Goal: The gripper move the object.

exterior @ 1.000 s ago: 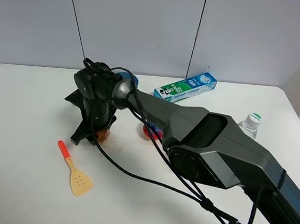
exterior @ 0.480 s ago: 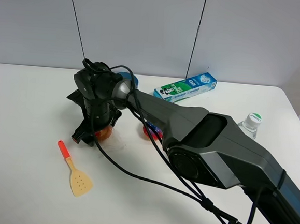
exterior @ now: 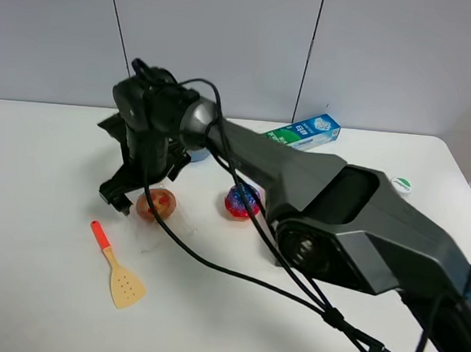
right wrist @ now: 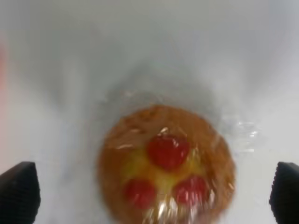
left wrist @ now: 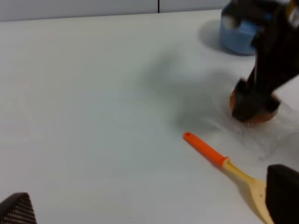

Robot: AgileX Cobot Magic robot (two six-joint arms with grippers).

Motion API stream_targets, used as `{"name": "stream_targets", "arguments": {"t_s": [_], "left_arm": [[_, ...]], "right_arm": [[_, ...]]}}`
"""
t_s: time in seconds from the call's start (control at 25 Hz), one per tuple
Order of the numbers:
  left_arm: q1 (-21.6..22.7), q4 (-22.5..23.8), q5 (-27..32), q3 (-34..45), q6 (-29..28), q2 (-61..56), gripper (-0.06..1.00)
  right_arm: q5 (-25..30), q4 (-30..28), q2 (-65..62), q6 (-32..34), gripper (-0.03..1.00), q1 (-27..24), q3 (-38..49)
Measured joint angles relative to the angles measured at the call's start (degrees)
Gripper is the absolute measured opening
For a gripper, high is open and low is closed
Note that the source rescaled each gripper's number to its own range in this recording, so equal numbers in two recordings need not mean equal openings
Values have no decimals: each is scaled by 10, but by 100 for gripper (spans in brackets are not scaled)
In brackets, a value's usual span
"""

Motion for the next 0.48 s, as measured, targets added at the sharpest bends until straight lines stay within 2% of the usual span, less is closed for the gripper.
{"name": "stream_targets", "arguments": {"t_s": [0.2, 0.48], "left_arm": [[0, 0, 0, 0, 0, 0, 100], [0, 0, 0, 0, 0, 0, 100]], "right_arm": [[0, 23, -111, 1, 100, 0, 0], [1, 12, -233, 1, 100, 0, 0]]}}
